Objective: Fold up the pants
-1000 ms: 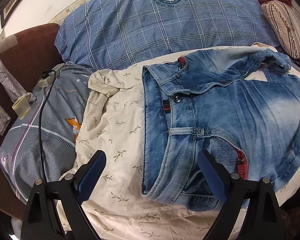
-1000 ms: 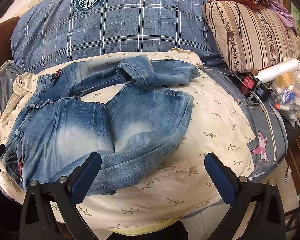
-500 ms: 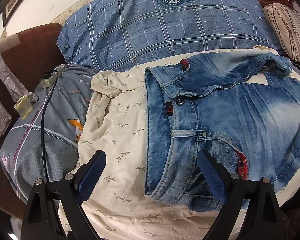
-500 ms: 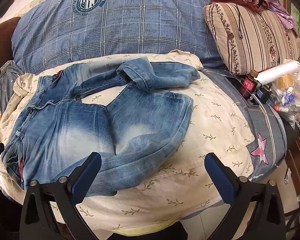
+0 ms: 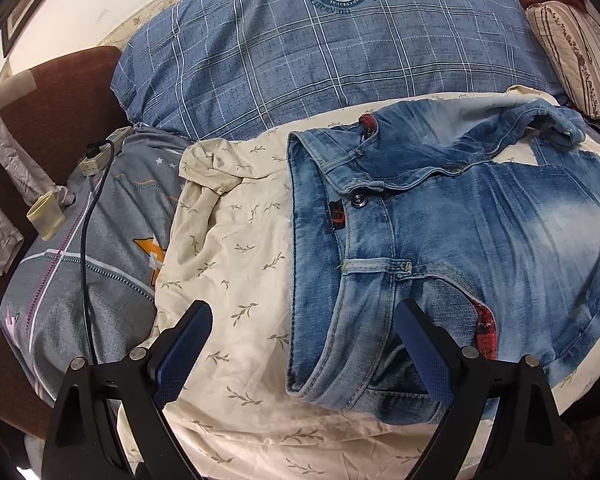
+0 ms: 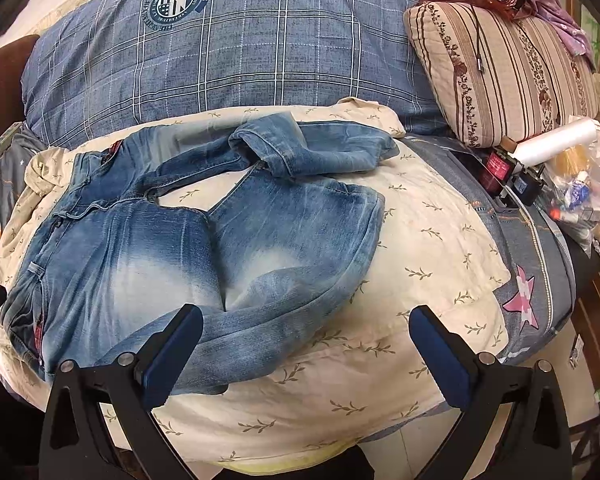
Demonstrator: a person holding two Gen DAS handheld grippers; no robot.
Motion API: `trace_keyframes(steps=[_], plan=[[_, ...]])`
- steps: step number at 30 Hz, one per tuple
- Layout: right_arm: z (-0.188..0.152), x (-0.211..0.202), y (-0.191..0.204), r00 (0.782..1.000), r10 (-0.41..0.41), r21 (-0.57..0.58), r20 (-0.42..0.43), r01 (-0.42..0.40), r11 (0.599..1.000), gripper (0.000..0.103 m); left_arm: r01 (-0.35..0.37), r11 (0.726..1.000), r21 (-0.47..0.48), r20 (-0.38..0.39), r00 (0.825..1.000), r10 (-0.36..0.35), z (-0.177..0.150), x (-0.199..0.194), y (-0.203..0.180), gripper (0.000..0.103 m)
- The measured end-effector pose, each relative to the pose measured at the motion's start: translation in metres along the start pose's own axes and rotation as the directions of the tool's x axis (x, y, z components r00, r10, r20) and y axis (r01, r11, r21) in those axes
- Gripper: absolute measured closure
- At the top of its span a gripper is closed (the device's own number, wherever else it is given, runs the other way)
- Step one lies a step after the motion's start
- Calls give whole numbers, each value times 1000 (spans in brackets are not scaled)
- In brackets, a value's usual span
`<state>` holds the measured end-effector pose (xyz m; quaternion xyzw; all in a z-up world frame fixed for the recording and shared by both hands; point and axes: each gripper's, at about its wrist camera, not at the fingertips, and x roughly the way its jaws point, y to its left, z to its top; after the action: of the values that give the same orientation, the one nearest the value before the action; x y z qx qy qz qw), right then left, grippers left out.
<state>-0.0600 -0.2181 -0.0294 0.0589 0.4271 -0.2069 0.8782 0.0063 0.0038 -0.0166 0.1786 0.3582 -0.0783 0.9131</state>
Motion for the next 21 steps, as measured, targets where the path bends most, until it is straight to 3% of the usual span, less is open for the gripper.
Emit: trace_keyframes(steps=[21], plan=[[-1, 3, -6, 1000, -6, 11, -3, 6, 1000, 0, -1, 1000, -15, -5, 1000, 1, 1, 2, 6, 10]])
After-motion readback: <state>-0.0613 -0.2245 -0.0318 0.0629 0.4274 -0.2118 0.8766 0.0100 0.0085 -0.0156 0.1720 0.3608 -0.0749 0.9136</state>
